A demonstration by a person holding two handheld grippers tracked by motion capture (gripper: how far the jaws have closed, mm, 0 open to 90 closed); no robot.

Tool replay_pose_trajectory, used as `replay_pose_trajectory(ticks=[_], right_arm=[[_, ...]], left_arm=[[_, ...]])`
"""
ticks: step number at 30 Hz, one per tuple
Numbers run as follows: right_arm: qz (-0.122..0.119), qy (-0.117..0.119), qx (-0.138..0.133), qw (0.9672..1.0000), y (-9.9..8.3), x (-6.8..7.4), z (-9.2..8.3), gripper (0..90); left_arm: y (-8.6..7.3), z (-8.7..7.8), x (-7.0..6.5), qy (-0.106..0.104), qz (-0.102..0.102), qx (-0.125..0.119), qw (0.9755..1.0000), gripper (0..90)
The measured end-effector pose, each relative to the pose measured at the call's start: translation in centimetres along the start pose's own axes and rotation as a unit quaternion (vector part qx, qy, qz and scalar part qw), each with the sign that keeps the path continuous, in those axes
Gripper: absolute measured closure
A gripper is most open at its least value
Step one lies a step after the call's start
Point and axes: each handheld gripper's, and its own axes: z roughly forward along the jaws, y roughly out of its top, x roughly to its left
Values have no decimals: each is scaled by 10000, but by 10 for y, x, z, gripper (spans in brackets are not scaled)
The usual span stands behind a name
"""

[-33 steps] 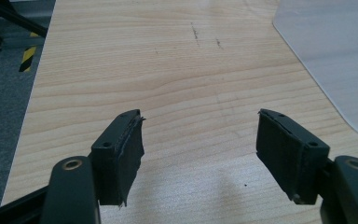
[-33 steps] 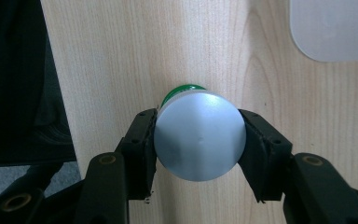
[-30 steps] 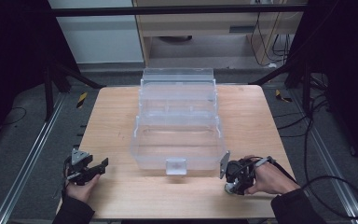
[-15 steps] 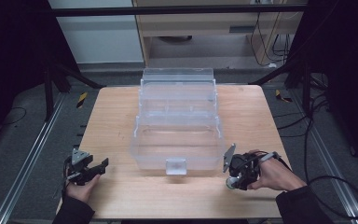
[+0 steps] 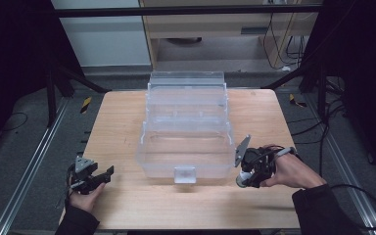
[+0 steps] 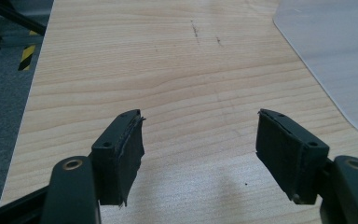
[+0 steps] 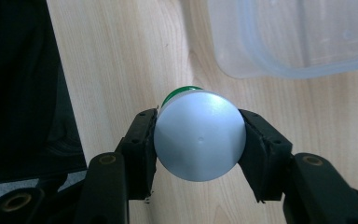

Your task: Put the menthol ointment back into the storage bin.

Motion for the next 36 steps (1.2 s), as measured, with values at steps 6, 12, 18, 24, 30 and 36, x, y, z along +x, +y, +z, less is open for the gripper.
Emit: replay_pose_trajectory(ticks=[6,12,18,24,30,36], right_arm=[[51,-60,-145,9999,4,-10,-17,502],[126,-111,-165,9997,8,-19,-28,502],[166,-162,-213,9995,12,-27,-37,502],[213,-170,-213,9994,17,-36,-42,502],[189,-211,-262,9993,25,-44,-43,502],[164,-244,-361,9989,34,-52,-44,502]], left_arm=[[0,0,0,10,4,1,10000,313],[0,0,0,4,2,0,10000,313],[0,0,0,3,2,-2,10000,313],[0,0,0,-4,9,2,10000,313],[0,0,0,-4,8,-3,10000,313],[0,0,0,-8,-2,-11,10000,313]])
